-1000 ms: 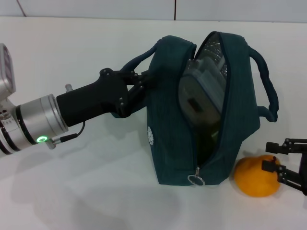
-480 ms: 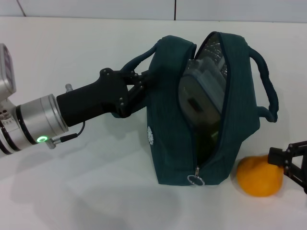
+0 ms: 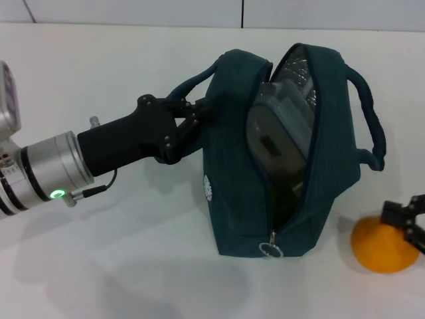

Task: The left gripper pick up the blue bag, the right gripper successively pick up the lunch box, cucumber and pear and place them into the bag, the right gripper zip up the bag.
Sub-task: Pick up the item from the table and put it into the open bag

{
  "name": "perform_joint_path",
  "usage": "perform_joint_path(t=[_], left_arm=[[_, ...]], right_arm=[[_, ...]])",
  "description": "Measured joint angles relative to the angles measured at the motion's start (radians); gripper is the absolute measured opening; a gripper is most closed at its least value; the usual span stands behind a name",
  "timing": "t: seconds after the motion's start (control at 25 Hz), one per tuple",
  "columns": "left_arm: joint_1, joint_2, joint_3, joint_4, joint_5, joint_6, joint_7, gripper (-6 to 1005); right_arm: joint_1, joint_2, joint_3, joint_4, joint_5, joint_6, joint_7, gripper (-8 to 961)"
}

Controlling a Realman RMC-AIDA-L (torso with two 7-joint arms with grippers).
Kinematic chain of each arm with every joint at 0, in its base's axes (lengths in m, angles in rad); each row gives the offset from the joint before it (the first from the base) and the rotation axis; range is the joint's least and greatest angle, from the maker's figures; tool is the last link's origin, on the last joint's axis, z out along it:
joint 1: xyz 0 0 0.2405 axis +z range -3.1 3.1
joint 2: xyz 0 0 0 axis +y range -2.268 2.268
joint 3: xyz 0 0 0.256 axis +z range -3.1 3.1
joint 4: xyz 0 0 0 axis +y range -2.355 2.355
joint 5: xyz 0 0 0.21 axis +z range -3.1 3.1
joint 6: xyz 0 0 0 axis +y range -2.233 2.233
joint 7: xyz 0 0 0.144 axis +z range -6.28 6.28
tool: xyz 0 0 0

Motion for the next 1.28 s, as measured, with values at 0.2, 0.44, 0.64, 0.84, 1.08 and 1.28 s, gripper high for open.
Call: perform_joint_path(t=[0.2, 0.44, 0.64, 0.84, 1.08, 1.28], left_arm=[[0.01, 0.0, 0.0, -0.001, -0.022, 0.024, 0.03, 41], [0.006, 0.0, 0.002, -0.025, -0.025, 0.027, 0.063, 41], [0.0, 0.0, 0.002, -0.034, -0.025, 0.029, 0.08, 41], [-0.001, 0.0, 0.003, -0.035, -0.025, 0.057, 0.082, 40], [-0.004, 0.0, 0.003, -0.037, -0.025, 0.07, 0.083, 40], [-0.01, 0.0, 0.002, -0.044, -0.025, 0.065, 0.092, 40]], right_arm=[[0.0, 0.005, 0.137, 0.011, 0.001, -0.171, -0.053, 45], [0.029, 0.027, 0.206, 0.035, 0.105, -0.273, -0.054, 54], [0.129, 0.032, 0.151, 0.118, 0.321, -0.307, -0.045, 62], [0.281, 0.036, 0.133, 0.192, 0.382, -0.209, 0.025, 69], [0.424, 0.043, 0.053, 0.214, 0.38, -0.081, 0.099, 79], [0.487, 0.045, -0.032, 0.208, 0.383, -0.029, 0.14, 86]])
